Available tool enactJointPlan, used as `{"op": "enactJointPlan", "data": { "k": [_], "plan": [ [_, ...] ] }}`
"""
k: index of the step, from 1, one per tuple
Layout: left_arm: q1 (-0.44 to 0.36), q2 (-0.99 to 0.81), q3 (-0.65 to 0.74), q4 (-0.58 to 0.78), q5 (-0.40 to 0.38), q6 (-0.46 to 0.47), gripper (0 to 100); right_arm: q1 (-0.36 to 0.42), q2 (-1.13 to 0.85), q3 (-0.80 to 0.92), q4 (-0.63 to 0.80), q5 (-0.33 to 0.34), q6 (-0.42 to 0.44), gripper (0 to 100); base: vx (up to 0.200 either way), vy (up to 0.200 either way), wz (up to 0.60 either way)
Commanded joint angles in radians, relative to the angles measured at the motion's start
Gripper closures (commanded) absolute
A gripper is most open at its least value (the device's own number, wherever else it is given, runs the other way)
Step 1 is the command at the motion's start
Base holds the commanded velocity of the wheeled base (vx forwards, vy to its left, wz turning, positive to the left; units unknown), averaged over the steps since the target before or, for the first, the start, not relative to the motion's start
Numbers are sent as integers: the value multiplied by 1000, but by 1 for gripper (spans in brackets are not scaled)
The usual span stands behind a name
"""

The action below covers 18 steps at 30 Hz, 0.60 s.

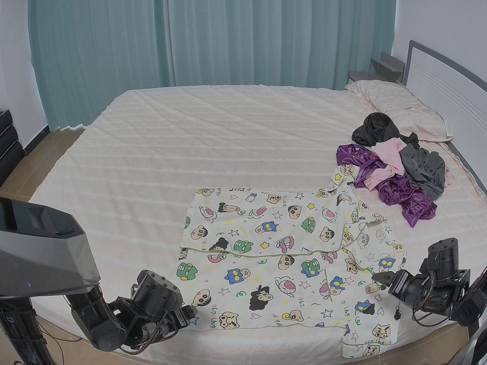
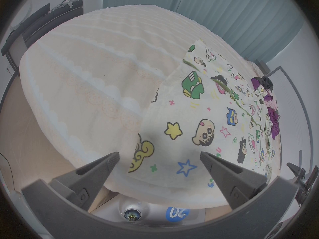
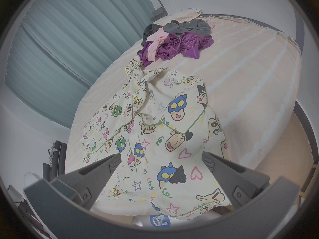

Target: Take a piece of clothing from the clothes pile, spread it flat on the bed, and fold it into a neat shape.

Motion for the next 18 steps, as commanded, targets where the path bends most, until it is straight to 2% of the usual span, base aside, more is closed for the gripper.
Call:
{"op": "enactJointPlan", "data": {
  "k": [1, 2, 9, 13, 18],
  "plan": [
    [3, 52, -17, 0, 1, 3, 0, -2, 19, 1, 0, 1, -2, 0, 0, 0, 0],
    [6, 54, -20, 0, 1, 3, 100, -2, 24, 3, 0, 1, -4, 0, 0, 0, 0],
    [25, 51, -34, 1, 2, -3, 100, -12, 53, 27, 0, -9, -42, 0, 0, 0, 0],
    [45, 37, -26, 1, 4, -3, 100, -55, 59, 37, 2, -12, -68, 0, 0, 0, 0],
    [72, -26, 9, 3, 4, 4, 100, -120, 62, 75, 25, -10, -171, 0, 0, 0, 0]
  ]
}}
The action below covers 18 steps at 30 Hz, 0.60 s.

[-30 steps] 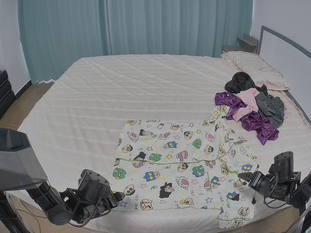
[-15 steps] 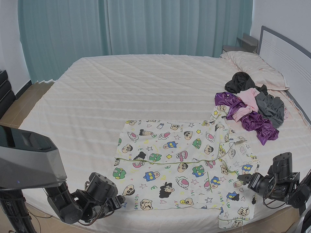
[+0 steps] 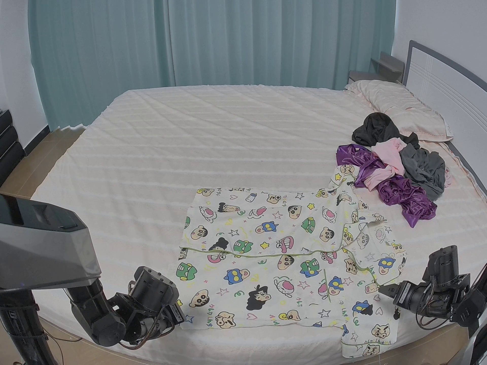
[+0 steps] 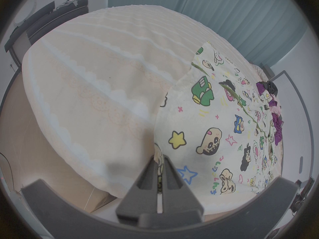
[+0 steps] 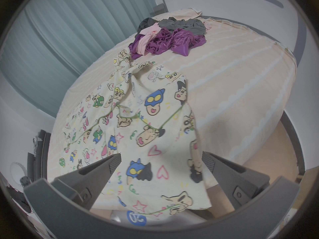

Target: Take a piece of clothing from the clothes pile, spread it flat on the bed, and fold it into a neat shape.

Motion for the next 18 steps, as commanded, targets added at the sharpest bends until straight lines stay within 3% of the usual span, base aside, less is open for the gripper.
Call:
{"op": "enactJointPlan", "data": {
  "k": [1, 9, 13, 14, 18],
  "plan": [
    [24, -65, 33, 1, 2, 2, 100, -53, 16, 26, 26, 4, -46, 0, 0, 0, 0],
    [26, -103, 53, 0, 2, 5, 100, -53, 174, 4, -14, 44, -84, 0, 0, 0, 0],
    [24, -102, 47, 0, 2, 5, 100, -51, 281, -45, -98, 67, -124, 0, 0, 0, 0],
    [24, -102, 46, 0, 2, 5, 100, -54, 306, -60, -106, 67, -136, 100, 0, 0, 0],
    [26, -103, 43, 0, 2, 5, 100, -77, 353, -123, -140, 66, -147, 100, 0, 0, 0]
  ]
}}
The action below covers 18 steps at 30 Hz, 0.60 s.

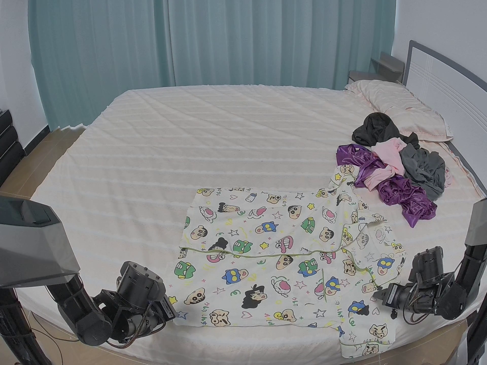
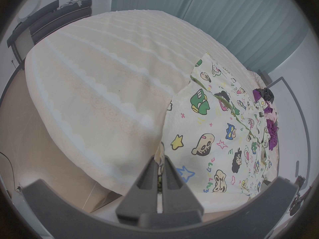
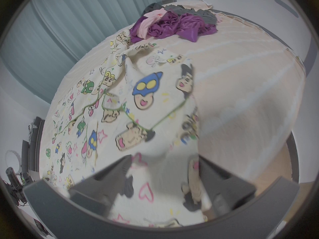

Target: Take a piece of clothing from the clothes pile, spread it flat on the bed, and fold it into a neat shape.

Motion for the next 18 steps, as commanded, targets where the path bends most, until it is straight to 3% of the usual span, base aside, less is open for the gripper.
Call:
{"op": "enactJointPlan", "data": {
  "k": [1, 8, 15, 16, 18],
  "plan": [
    [1, -11, -5, -1, 0, 0, 100, -33, 116, -85, -31, 6, -19, 100, 0, 0, 0],
    [1, -4, -7, -2, 0, 0, 100, -119, 90, -261, -25, -2, -15, 100, 0, 0, 0],
    [4, 11, -30, -2, 0, -2, 100, -122, 95, -313, 3, 12, -19, 100, 0, 0, 0],
    [6, 14, -34, -2, 0, -2, 100, -122, 97, -313, 3, 15, -19, 0, 0, 0, 0],
    [6, 22, -40, -2, 0, -2, 100, -121, 98, -309, 3, 25, -19, 0, 0, 0, 0]
  ]
}}
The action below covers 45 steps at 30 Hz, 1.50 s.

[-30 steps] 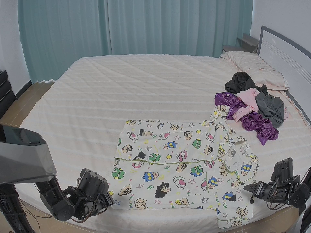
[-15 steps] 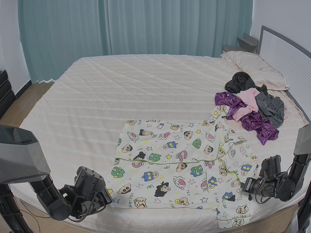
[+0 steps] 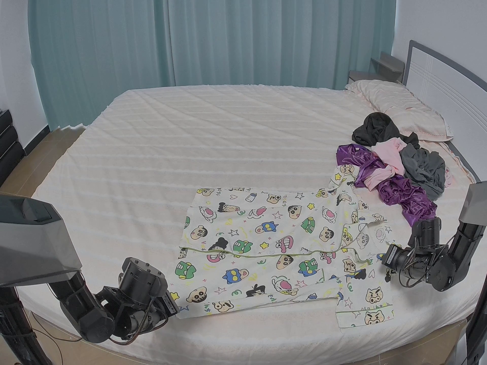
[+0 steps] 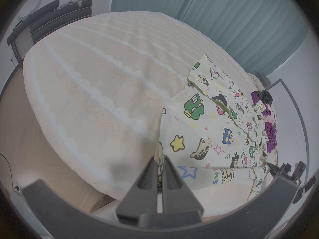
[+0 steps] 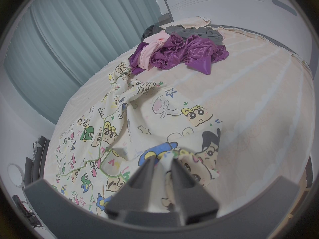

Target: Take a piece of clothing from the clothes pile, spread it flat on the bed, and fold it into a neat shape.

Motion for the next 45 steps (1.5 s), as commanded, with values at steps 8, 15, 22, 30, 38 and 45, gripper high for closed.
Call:
{"op": "enactJointPlan", "data": {
  "k": [8, 15, 22, 30, 38, 45],
  "plan": [
    [2, 16, -11, -1, 0, -1, 100, -42, -65, 77, 0, 22, -32, 0, 0, 0, 0],
    [2, 5, -11, -1, 0, -1, 100, -87, -232, 211, 0, 52, -84, 0, 0, 0, 0],
    [2, 5, 0, -1, 0, -2, 100, -76, -242, 349, -1, 146, -202, 0, 0, 0, 0],
    [1, 2, 0, -1, 2, -2, 100, -13, -102, 375, -20, 195, -239, 0, 0, 0, 0],
    [1, 3, 0, -1, 2, -2, 100, 52, -30, 352, -70, 192, -230, 0, 0, 0, 0],
    [-1, 2, 0, -1, 3, -1, 100, 59, -27, 360, -70, 189, -230, 0, 0, 0, 0]
  ]
}}
